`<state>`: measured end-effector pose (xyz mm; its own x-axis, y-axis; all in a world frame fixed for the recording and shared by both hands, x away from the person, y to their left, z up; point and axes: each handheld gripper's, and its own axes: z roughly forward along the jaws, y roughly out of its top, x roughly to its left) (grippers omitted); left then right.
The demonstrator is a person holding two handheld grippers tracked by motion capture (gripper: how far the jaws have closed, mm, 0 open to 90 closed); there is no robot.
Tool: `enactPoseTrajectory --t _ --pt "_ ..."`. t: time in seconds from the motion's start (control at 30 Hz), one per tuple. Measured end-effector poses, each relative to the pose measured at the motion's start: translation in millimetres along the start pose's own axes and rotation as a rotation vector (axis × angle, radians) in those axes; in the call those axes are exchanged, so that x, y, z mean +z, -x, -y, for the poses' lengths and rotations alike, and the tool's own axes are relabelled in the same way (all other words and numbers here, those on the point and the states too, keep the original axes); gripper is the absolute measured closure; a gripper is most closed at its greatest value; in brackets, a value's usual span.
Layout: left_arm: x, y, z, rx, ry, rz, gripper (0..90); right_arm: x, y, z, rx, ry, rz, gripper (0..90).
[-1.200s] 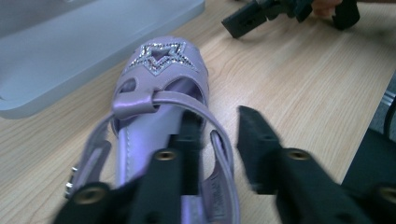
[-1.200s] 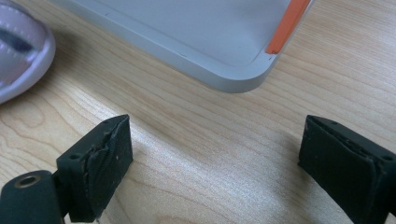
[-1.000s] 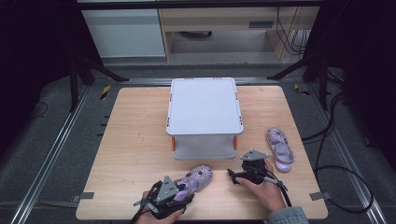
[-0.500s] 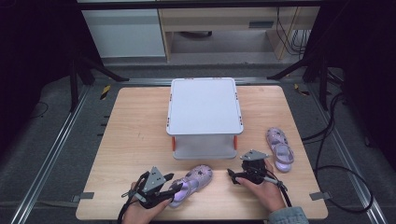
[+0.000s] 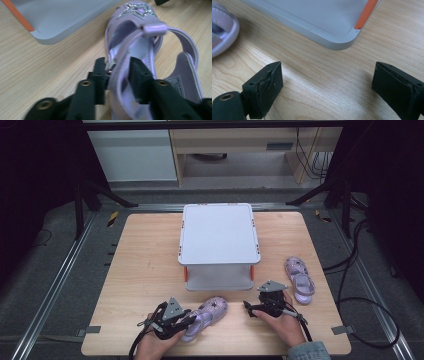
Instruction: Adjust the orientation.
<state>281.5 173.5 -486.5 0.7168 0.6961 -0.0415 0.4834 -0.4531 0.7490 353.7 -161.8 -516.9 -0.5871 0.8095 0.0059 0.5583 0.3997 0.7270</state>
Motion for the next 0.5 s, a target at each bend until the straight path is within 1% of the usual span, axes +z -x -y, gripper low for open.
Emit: enactPoseTrajectory --t 0.03,0.07,0.13,0.17,0.2,0.23,0.27,0.3,0.33,0.4,0.43,0.47,0.5 --pt "-1.7 0.0 -1.3 -0.011 0.003 -0.004 74.7 0.0 0.0 0.0 0.000 0.000 0.000 9.7" --pt "-2.7 0.5 -1.8 -0.019 0.009 -0.008 75.3 0.0 0.0 0.0 0.000 0.000 0.000 9.7" --pt "-4.6 2.2 -3.3 -0.020 0.020 -0.034 76.0 0.1 0.0 -0.1 0.001 0.000 0.001 9.8" --pt "-5.3 3.1 -4.1 -0.028 0.025 -0.041 76.1 0.2 0.0 -0.2 0.000 0.000 0.001 9.7" --pt "-5.3 3.1 -4.1 -0.028 0.025 -0.041 76.3 0.2 0.0 -0.2 0.000 0.000 0.001 9.7" --pt "-7.5 3.7 -6.0 -0.043 0.040 -0.059 76.3 0.3 -0.2 -0.5 0.005 0.000 0.003 9.8" --pt "-8.6 3.8 -7.2 -0.054 0.050 -0.065 76.4 0.4 -0.2 -0.5 0.005 0.000 0.004 9.9" --pt "-8.6 3.8 -7.2 -0.054 0.050 -0.065 76.5 0.3 -0.2 -0.5 0.005 0.000 0.004 10.4" --pt "-10.5 2.9 -10.3 -0.068 0.073 -0.078 76.6 -0.3 0.3 -0.7 0.006 -0.002 0.002 12.7" --pt "-12.1 1.8 -13.8 -0.085 0.093 -0.091 76.6 -3.0 2.2 -1.5 0.007 -0.009 0.010 18.3" --pt "-12.1 1.8 -13.8 -0.085 0.093 -0.091 76.7 -3.0 2.2 -1.5 0.007 -0.009 0.010 18.3" --pt "-12.2 0.5 -17.5 -0.099 0.109 -0.099 76.7 -8.5 4.8 -1.9 0.006 -0.004 0.027 23.3" --pt "-11.6 -0.1 -19.6 -0.105 0.114 -0.101 76.7 -11.6 6.2 -2.5 0.011 0.007 0.031 27.8"
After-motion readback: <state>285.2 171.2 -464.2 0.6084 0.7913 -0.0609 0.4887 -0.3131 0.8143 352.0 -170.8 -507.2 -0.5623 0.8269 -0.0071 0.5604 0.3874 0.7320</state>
